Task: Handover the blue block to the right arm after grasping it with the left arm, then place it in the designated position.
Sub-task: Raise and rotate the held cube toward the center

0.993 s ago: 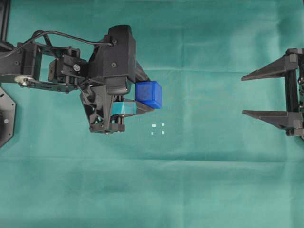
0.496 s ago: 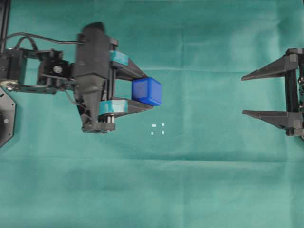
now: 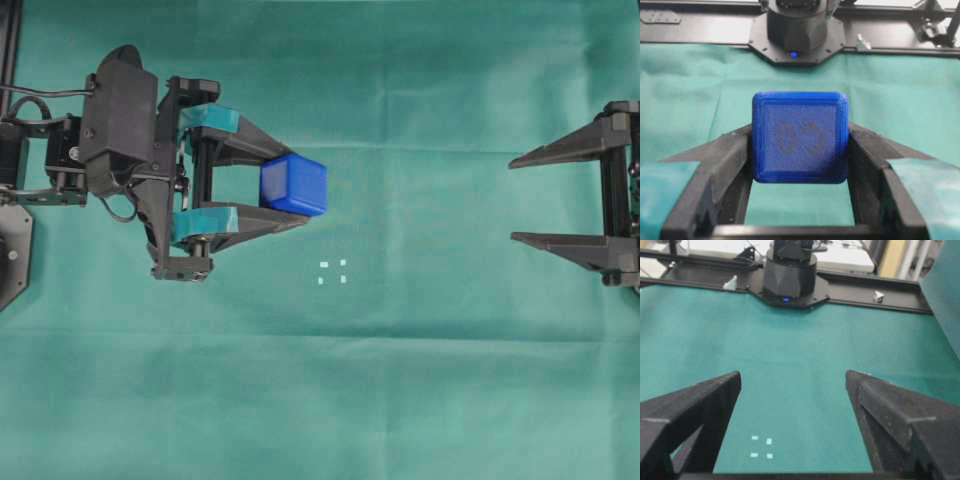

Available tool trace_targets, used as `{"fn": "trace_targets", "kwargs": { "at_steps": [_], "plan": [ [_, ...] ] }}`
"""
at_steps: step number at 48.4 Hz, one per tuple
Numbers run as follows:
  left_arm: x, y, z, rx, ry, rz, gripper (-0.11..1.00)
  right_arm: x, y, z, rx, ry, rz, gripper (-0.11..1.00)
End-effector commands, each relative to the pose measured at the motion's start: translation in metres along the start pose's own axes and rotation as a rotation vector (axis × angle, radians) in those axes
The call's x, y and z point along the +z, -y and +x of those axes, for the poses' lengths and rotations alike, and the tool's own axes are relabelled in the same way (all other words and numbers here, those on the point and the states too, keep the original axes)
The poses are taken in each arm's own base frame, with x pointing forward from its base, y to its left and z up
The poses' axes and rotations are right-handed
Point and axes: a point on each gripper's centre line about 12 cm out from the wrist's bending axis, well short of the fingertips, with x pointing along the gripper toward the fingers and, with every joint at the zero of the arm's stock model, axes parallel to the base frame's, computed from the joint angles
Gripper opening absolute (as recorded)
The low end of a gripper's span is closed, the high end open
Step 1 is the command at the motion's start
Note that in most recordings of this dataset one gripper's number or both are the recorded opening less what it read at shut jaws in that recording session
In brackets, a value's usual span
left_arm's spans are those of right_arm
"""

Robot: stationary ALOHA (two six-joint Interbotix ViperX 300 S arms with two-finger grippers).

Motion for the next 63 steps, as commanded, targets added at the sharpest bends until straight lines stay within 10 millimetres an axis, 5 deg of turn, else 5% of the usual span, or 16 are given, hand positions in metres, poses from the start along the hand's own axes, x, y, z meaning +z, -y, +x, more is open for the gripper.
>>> {"fn": "trace_targets", "kwargs": {
  "at_steps": [1, 39, 63],
  "plan": [
    [0.012, 0.001, -0.005, -0.002, 0.041, -0.007, 0.47, 0.009, 0.000, 0.002, 0.000, 0.028, -0.003, 0.93],
    [0.011, 0.001, -0.005, -0.002, 0.035, -0.007, 0.47, 0.027, -0.002, 0.005, 0.006, 0.024, -0.078, 0.93],
    [0.012, 0.001, -0.005, -0.002, 0.038, -0.015, 0.47, 0.045, -0.006, 0.006, 0.026, 0.049, -0.537, 0.92]
  ]
}}
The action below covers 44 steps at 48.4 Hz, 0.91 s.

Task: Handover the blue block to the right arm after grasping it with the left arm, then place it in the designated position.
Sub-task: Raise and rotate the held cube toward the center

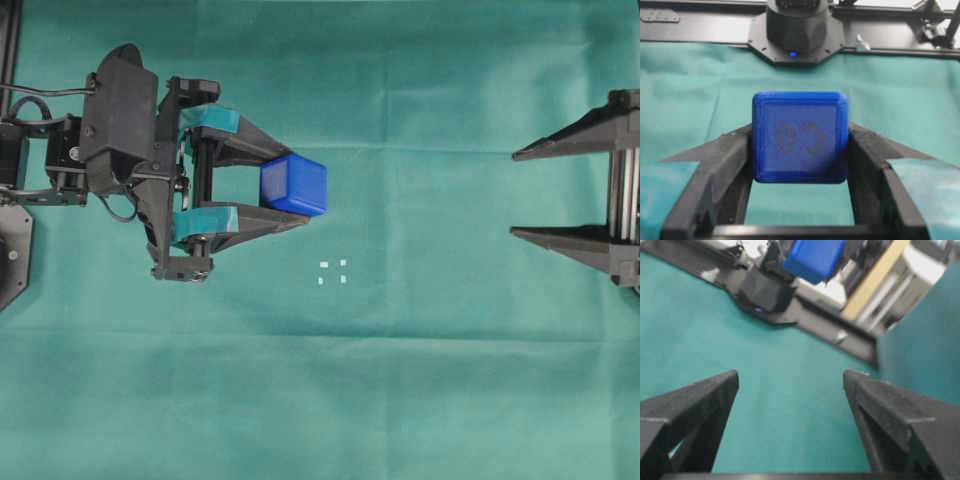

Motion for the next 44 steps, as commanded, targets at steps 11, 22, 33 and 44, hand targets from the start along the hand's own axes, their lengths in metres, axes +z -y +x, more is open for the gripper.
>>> {"fn": "trace_targets", "kwargs": {
  "at_steps": [11, 22, 33, 44],
  "plan": [
    [0.0118, 0.0003, -0.0050, -0.001, 0.037, -0.005, 0.47, 0.0196, 0.0053, 0.0017, -0.003, 0.053, -0.409, 0.92],
    [0.0118, 0.0003, -0.0050, -0.001, 0.037, -0.005, 0.47, 0.0221, 0.0048, 0.0025, 0.004, 0.056, -0.678, 0.92],
    [0.0113, 0.0003, -0.0046, -0.001, 0.035, -0.003, 0.47, 0.0216, 0.0041, 0.0029, 0.009, 0.056, -0.750, 0.92],
    [0.0121, 0.0003, -0.0046, -0.001, 0.038, -0.005, 0.47, 0.0227, 0.0041, 0.0029, 0.008, 0.062, -0.755, 0.92]
  ]
}}
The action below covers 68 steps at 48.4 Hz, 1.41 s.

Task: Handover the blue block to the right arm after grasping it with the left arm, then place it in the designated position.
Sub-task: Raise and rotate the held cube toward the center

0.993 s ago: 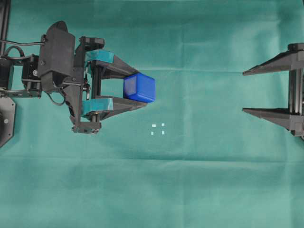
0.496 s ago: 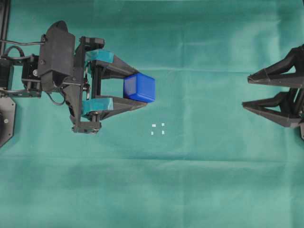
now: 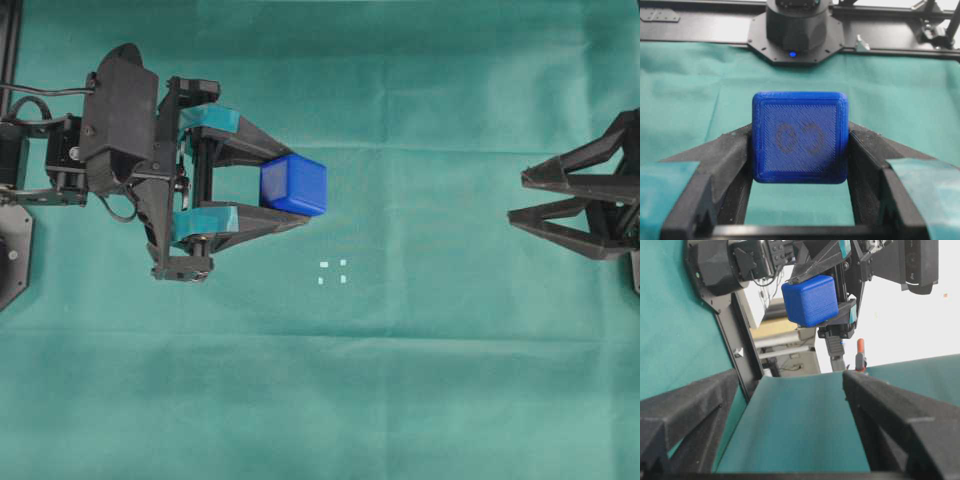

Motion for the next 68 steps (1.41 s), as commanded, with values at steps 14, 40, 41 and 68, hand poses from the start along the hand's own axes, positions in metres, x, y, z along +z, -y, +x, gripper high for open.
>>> {"fn": "trace_targets", "kwargs": {
  "at_steps": [14, 40, 41, 68],
  "plan": [
    [0.010, 0.000, -0.004, -0.001, 0.032, -0.005, 0.47, 0.005, 0.012, 0.001, -0.030, 0.016, -0.002, 0.92],
    [0.010, 0.000, -0.004, -0.001, 0.029, -0.008, 0.47, 0.005, 0.012, 0.002, -0.029, 0.019, -0.002, 0.92],
    [0.010, 0.000, -0.004, -0.001, 0.029, -0.009, 0.47, 0.005, 0.012, 0.002, -0.029, 0.019, -0.002, 0.92],
    [0.011, 0.000, -0.004, -0.001, 0.031, -0.008, 0.47, 0.008, 0.014, 0.017, -0.014, 0.040, 0.001, 0.92]
  ]
}}
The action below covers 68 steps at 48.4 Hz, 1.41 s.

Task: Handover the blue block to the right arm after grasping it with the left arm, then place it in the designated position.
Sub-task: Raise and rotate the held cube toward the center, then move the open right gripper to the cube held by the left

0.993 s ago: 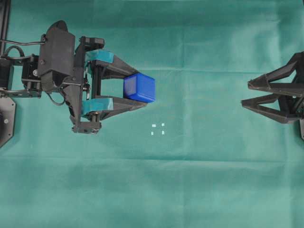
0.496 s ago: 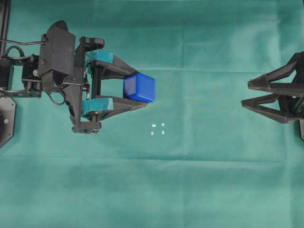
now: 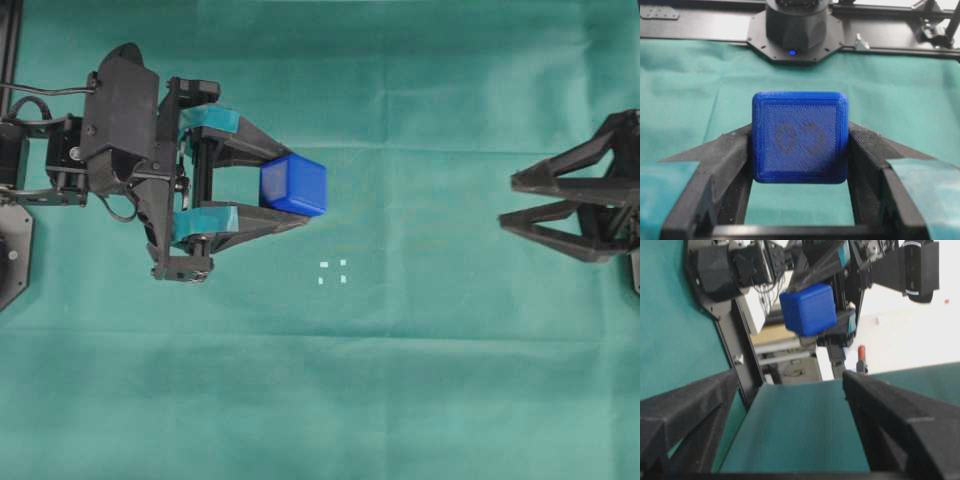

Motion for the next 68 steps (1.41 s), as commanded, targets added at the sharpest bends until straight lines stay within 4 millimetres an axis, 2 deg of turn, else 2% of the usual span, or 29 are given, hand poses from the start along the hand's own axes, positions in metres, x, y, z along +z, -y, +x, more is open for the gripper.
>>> {"fn": "trace_targets", "kwargs": {
  "at_steps": [1, 14, 55, 68],
  "plan": [
    [0.011, 0.001, -0.004, -0.003, 0.035, 0.000, 0.47, 0.006, 0.011, 0.007, -0.022, 0.024, 0.000, 0.92],
    [0.011, 0.001, -0.004, -0.003, 0.035, 0.000, 0.47, 0.005, 0.015, 0.032, 0.008, 0.022, 0.005, 0.92],
    [0.011, 0.001, -0.004, -0.003, 0.032, -0.001, 0.47, 0.001, 0.035, 0.144, 0.059, 0.001, -0.110, 0.92],
    [0.010, 0.001, -0.004, -0.002, 0.024, -0.001, 0.47, -0.006, 0.040, 0.169, 0.054, -0.012, -0.118, 0.92]
  ]
}}
